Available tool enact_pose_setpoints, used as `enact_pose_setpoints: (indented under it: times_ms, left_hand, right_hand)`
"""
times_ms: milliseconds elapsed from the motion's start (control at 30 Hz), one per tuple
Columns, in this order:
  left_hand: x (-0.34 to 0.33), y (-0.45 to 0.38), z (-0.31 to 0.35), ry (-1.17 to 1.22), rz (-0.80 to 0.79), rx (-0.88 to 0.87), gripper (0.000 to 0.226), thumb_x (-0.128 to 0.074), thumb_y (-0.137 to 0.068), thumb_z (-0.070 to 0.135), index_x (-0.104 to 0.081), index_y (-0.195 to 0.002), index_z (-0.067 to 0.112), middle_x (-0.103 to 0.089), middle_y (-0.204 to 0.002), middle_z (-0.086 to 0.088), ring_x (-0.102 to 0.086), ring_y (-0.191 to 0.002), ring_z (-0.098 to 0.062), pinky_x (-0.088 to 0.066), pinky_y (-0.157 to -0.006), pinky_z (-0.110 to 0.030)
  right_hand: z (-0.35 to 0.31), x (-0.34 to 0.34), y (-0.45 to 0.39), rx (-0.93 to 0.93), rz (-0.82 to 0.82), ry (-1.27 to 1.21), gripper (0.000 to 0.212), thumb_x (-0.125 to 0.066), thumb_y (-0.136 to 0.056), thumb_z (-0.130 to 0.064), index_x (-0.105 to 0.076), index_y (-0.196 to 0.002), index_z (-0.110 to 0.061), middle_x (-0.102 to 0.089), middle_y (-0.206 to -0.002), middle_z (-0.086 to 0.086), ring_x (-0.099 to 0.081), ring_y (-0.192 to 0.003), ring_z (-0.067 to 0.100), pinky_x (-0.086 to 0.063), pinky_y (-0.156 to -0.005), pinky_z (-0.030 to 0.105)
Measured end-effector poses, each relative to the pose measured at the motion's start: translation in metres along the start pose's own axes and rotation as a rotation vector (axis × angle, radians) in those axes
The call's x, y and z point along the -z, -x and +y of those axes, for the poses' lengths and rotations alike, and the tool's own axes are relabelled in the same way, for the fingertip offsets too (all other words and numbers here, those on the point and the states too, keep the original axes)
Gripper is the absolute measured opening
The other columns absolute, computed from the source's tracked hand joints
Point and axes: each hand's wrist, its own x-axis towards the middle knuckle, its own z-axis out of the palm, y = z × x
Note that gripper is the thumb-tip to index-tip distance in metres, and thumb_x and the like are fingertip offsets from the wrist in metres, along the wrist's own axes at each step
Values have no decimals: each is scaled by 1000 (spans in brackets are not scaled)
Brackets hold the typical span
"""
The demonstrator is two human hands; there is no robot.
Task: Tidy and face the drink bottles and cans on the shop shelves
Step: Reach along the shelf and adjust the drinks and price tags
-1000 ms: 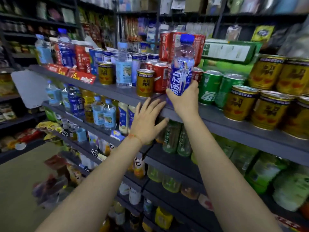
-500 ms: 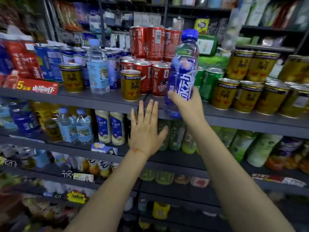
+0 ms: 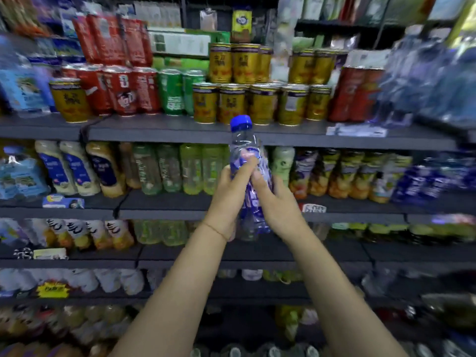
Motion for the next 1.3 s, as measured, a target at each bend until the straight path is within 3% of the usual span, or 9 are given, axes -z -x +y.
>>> enact_pose_setpoints:
  times_ms: [167, 300, 467, 600, 767, 900, 967, 1100, 1300]
  left_hand:
    - [-119, 31, -76, 86, -73, 181, 46, -72, -87, 32, -65, -121, 4, -71, -109, -19, -71, -85, -26, -60, -72, -35]
    - [-193, 42, -117, 116, -155, 302, 35, -75, -81, 24, -71, -112, 9, -73, -103, -16, -71, -81, -25, -60, -75, -36]
    - [-279, 35, -160, 93, -296, 258, 49, -76, -70, 12, -65, -117, 6, -74, -95, -9, -73, -82, -21, -59, -67, -31]
    - [-343, 12, -207, -17, -426, 98, 64, -78, -67, 2, -56, -127, 6, -70, -112, -15, -69, -101, -26, -56, -81, -32]
    - [-429, -30, -244, -126, -547, -31, 79, -85, -56, 12, -52, -127, 17, -68, -119, -7, -66, -110, -22, -53, -94, -36]
    - [-500, -64, -261, -269, -659, -68, 91, -85, -65, 12, -38, -141, 28, -53, -138, 1, -54, -125, -11, -43, -104, -28]
    - [-526, -80, -272, -273, -613, -55, 82, -76, -79, 6, -32, -140, 37, -45, -140, 5, -50, -126, -9, -43, -101, -25]
    - [-548, -114, -300, -355, -213, 76, 24, -55, -90, 0, -46, -101, 20, -51, -98, 1, -52, -97, -20, -42, -74, -26]
    - [-562, -133, -326, -526, 58, 46, 16, -57, -90, 9, -44, -91, 19, -51, -95, -4, -50, -81, -14, -38, -65, -25]
  right_hand:
    - [70, 130, 37, -42, -20, 17, 67, -32, -86, -77, -52, -108, -17, -67, -102, 1, -63, -97, 18, -47, -85, 39]
    - [117, 211, 49, -139, -51, -7, 42, -60, -91, -50, -52, -115, -17, -64, -101, -8, -63, -95, 11, -49, -80, 27]
    - [166, 310, 36, -163, -77, -29, 53, -84, -76, -33, -54, -118, -25, -70, -107, -8, -67, -95, 2, -55, -83, 26]
    - [209, 377, 11, -104, 44, -3, 66, -87, -62, -33, -57, -120, -26, -73, -108, -4, -70, -99, 14, -57, -88, 41]
    - [244, 460, -29, -68, 124, -23, 60, -82, -71, -5, -57, -124, -21, -70, -116, -3, -66, -110, 13, -54, -91, 29]
    - [264, 525, -65, -77, 241, 4, 64, -81, -69, -13, -57, -128, -13, -70, -119, 6, -67, -111, 25, -53, -95, 52]
    - [274, 549, -84, -86, 300, 100, 63, -83, -63, -28, -60, -122, -25, -73, -110, -1, -69, -103, 21, -56, -86, 52]
    - [292, 577, -119, -181, 383, 226, 66, -85, -48, -56, -58, -107, -39, -69, -104, -5, -63, -102, 21, -56, -83, 41]
    - [315, 592, -179, -163, 185, 249, 61, -89, -66, -36, -57, -116, -20, -64, -103, -9, -60, -94, 12, -45, -67, 21]
